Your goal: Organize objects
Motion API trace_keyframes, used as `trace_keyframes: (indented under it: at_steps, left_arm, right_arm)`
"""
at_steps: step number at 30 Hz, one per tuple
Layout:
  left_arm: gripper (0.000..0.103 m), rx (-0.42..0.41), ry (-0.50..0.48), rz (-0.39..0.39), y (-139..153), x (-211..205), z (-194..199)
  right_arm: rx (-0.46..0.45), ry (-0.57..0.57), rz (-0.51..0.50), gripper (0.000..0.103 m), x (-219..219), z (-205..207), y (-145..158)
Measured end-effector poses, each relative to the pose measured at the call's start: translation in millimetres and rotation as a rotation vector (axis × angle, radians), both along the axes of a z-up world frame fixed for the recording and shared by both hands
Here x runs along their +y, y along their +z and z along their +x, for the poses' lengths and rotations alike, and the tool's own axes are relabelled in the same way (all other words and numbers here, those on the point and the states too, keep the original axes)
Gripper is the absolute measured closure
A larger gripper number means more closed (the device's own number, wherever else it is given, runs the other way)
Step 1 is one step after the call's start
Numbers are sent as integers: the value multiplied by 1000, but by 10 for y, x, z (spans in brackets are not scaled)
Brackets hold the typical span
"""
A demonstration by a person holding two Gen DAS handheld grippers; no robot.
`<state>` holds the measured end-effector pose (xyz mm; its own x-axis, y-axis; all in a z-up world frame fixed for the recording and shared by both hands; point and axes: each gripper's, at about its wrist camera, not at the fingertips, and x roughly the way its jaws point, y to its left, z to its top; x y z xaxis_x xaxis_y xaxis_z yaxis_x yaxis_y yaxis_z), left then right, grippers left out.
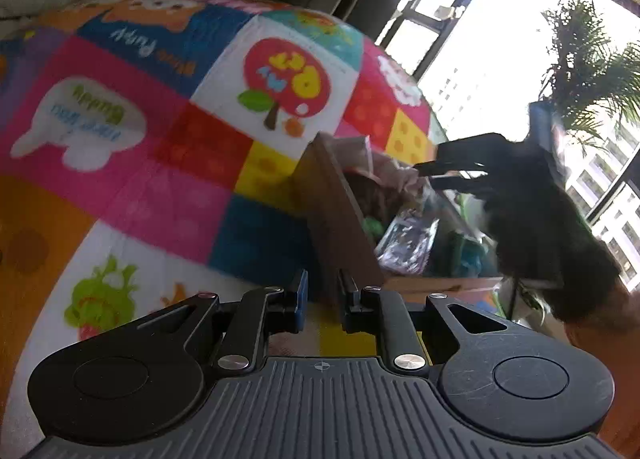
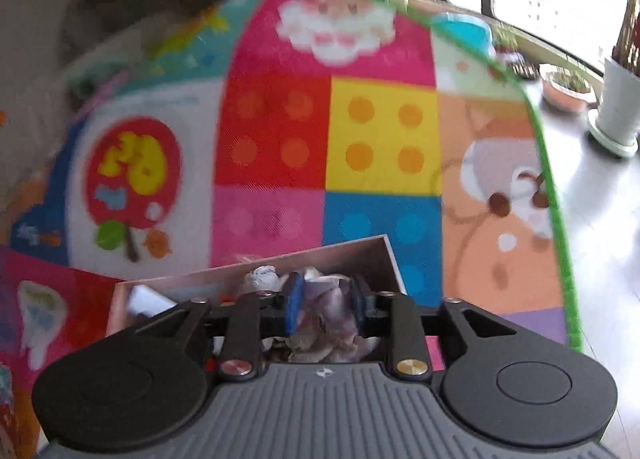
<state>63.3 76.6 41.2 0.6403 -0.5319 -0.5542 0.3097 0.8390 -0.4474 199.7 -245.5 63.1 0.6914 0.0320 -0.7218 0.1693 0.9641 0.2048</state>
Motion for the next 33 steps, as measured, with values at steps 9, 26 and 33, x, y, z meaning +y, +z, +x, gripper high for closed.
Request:
trace_keyframes:
  at_steps: [9,26,33]
  left_arm:
    - [86,-12,-53,148,177,-770,364]
    - [8,127,172,364,-217,-611,595]
    - [2,105,264,368,-202,-100,599]
  right_arm:
    - [-225,132,-211,52,-235,-1501,240]
    - [-130,324,-176,52,67,-1758,-468]
    - [-137,394,-196,45,617,-1604,-370]
